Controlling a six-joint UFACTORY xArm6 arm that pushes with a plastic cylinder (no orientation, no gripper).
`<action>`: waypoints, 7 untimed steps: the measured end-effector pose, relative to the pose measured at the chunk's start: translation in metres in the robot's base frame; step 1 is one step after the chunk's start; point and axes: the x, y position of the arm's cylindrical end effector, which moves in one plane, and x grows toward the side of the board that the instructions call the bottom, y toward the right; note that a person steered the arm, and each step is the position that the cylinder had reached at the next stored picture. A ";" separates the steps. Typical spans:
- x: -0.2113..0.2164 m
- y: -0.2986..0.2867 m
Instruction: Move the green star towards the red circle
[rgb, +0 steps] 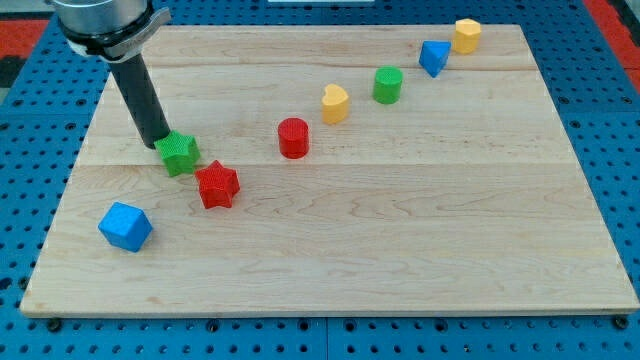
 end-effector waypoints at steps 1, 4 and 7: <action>0.026 0.000; 0.024 0.054; 0.008 0.058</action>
